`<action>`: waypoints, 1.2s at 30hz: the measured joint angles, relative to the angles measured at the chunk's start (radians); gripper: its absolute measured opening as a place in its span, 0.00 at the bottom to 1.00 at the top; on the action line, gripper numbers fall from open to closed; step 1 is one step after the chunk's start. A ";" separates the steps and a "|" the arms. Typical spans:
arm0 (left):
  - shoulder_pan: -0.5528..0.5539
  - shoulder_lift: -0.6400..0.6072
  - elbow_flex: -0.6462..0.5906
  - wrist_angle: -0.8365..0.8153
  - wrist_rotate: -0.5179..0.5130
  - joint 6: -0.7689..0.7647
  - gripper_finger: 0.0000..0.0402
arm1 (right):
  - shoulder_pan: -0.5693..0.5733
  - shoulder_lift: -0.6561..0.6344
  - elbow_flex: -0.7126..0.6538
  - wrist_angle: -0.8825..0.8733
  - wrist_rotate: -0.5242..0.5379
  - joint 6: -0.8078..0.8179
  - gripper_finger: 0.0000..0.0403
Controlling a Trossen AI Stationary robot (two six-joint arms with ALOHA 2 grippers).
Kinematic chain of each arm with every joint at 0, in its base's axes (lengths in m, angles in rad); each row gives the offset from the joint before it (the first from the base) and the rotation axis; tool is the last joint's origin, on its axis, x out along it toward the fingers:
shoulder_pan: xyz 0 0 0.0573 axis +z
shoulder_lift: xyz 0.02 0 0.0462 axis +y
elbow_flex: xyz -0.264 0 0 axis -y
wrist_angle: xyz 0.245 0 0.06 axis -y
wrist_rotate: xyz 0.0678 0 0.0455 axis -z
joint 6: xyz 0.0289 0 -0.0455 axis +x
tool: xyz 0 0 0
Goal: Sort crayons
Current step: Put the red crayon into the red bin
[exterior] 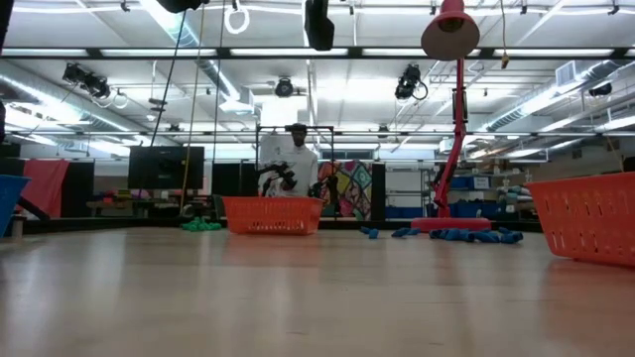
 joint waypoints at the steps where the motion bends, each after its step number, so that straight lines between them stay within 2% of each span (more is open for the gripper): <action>1: 0.000 0.000 0.000 0.000 0.000 0.000 0.07 | -0.005 0.000 0.000 0.014 -0.014 -0.009 0.39; 7: 0.000 0.000 0.000 0.016 0.001 0.026 0.07 | -0.027 0.000 0.000 0.050 -0.053 -0.038 0.34; 19: -0.001 0.000 0.000 0.044 0.003 0.079 0.07 | -0.042 0.000 0.000 0.047 -0.106 -0.057 0.08; 22: -0.001 0.000 0.000 0.043 0.003 0.079 0.08 | -0.042 0.000 0.000 0.047 -0.107 -0.059 0.07; 25: 0.000 0.000 0.000 0.030 0.002 0.091 0.15 | -0.042 0.001 0.000 0.041 -0.109 -0.062 0.07; 31: 0.000 0.000 0.000 -0.017 -0.010 0.094 0.36 | -0.042 0.002 0.000 -0.009 -0.134 -0.061 0.08; 36: -0.009 0.000 0.000 -0.090 -0.010 0.088 0.45 | -0.042 0.002 0.000 -0.164 -0.203 0.043 0.09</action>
